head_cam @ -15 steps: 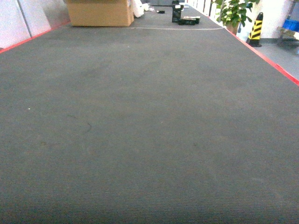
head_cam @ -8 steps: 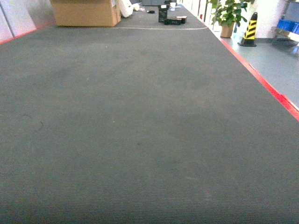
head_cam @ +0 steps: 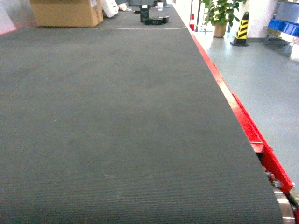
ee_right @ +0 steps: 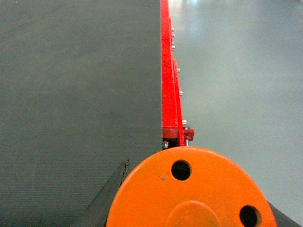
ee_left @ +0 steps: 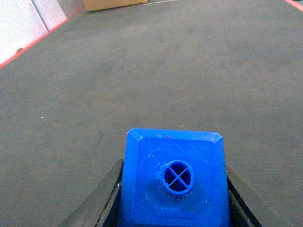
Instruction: Sort blue parts and orange caps into right shelf containers
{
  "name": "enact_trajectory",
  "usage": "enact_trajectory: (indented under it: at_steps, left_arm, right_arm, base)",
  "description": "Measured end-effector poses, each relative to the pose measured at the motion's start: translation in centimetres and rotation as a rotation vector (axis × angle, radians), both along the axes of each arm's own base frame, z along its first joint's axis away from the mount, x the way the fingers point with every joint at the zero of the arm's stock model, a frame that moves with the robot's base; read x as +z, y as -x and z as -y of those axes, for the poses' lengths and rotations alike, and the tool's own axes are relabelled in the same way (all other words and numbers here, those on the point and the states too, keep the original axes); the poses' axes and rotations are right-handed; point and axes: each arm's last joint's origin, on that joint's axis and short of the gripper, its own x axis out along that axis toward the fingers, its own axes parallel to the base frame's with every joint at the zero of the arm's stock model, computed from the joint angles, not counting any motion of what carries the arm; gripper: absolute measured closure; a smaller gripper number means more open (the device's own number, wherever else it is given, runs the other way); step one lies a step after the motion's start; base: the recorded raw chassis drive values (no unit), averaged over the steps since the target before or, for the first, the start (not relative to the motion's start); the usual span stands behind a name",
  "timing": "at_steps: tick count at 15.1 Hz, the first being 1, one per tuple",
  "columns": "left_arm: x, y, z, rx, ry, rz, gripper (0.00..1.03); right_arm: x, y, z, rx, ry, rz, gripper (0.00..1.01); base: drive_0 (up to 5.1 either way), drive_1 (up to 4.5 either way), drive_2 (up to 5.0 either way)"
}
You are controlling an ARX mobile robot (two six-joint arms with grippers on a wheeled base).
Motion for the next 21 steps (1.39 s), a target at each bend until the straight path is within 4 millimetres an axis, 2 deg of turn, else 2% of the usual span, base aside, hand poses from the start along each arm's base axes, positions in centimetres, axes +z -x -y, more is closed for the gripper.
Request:
enact_trajectory:
  at_steps: [21]
  left_arm:
    - [0.01,0.00,0.01,0.000,0.000,0.001,0.58]
  right_arm:
    - [-0.01,0.01,0.00,0.000,0.000,0.001,0.58]
  base:
    - [5.0,-2.42,-2.4]
